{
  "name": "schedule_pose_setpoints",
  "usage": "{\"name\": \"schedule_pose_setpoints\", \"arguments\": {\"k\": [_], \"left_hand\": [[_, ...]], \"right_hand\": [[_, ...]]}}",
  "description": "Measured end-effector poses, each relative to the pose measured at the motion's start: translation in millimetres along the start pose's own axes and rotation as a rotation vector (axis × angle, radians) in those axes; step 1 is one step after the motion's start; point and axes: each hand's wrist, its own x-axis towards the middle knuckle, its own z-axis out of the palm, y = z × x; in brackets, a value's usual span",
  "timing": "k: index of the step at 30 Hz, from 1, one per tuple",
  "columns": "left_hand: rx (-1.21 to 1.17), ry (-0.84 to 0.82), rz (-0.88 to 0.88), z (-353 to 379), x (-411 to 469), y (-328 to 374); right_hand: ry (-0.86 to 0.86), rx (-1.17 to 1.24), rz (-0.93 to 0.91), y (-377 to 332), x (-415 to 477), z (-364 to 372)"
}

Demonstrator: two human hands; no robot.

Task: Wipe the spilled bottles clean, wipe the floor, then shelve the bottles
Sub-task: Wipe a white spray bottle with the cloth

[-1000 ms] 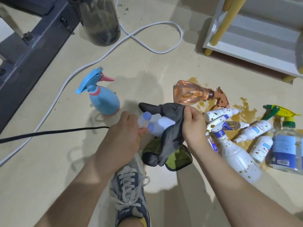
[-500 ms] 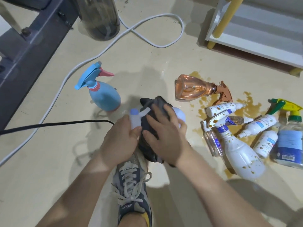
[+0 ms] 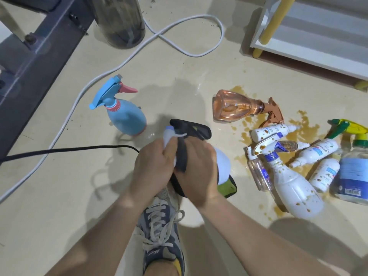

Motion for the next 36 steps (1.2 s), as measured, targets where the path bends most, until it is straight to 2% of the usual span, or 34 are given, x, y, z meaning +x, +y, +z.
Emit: {"name": "schedule_pose_setpoints", "arguments": {"k": [2, 3, 6, 7, 9, 10, 11, 12, 14, 15, 16, 19, 22, 24, 25, 27, 28, 31, 33, 35, 36], "left_hand": [[-0.08, -0.021, -0.139, 6.1, 1.4, -4.7], [-0.101, -0.046, -0.135, 6.4, -0.1, -6.9], [-0.043, -0.081, 0.106, -0.7, -7.7, -8.4], [0.005, -0.066, 0.229, -4.3, -9.8, -8.7], [0.095, -0.01, 0.453, -11.6, -11.5, -6.0], [0.115, 0.009, 0.51, -15.8, -11.8, -2.4], [0.131, 0.026, 0.537, -19.5, -11.7, 1.3], [0.153, 0.051, 0.555, -21.0, -10.6, 4.4], [0.173, 0.113, 0.561, -19.5, -9.3, 8.1], [0.154, 0.14, 0.542, -16.8, -9.7, 7.5], [0.128, 0.161, 0.506, -13.6, -10.8, 5.2], [0.082, 0.209, 0.348, -6.5, -10.7, -8.1], [-0.003, 0.242, 0.245, -6.9, -5.6, -22.8], [-0.031, 0.262, 0.203, -5.8, -4.9, -26.5], [-0.032, 0.269, 0.198, -4.0, -5.1, -26.5], [-0.017, 0.264, 0.211, 0.5, -6.6, -23.9], [-0.006, 0.255, 0.215, 2.2, -7.7, -22.5], [0.007, 0.238, 0.205, 3.1, -10.6, -20.8], [0.021, 0.225, 0.205, 3.6, -15.1, -22.3], [0.03, 0.223, 0.224, 4.6, -20.6, -23.1], [0.039, 0.221, 0.236, 5.1, -22.4, -22.8]], "right_hand": [[-0.008, -0.073, -0.037, -4.1, -18.7, 8.9], [-0.014, -0.118, -0.038, -6.0, -22.3, 9.5], [-0.041, -0.173, -0.066, -4.2, 1.9, -6.5], [-0.144, -0.141, -0.087, -0.4, 16.0, -17.1], [-0.52, 0.118, -0.067, 6.9, 41.4, -39.6], [-0.665, 0.231, -0.027, 8.8, 47.8, -48.9], [-0.722, 0.273, -0.003, 10.3, 49.1, -53.0], [-0.678, 0.256, 0.012, 12.1, 47.5, -52.8], [-0.339, 0.207, -0.057, 16.3, 36.3, -42.0], [-0.223, 0.246, -0.093, 19.4, 29.9, -35.6], [-0.179, 0.306, -0.114, 25.8, 24.8, -29.9], [-0.257, 0.281, -0.137, 56.2, 15.8, -17.9], [-0.38, 0.154, 0.086, 96.1, 1.8, -13.3], [-0.403, 0.076, 0.266, 111.7, -12.0, -14.9], [-0.358, 0.14, 0.332, 110.0, -14.4, -14.6], [-0.2, 0.454, 0.435, 73.8, -7.6, -12.7], [-0.135, 0.566, 0.422, 48.1, -1.0, -9.5], [-0.01, 0.509, 0.213, -9.3, 1.8, 4.8], [0.062, 0.471, 0.141, -3.9, 3.7, 7.5], [0.055, 0.503, 0.253, 16.4, 11.6, 4.2], [0.017, 0.568, 0.416, 28.2, 18.9, 1.4]]}}
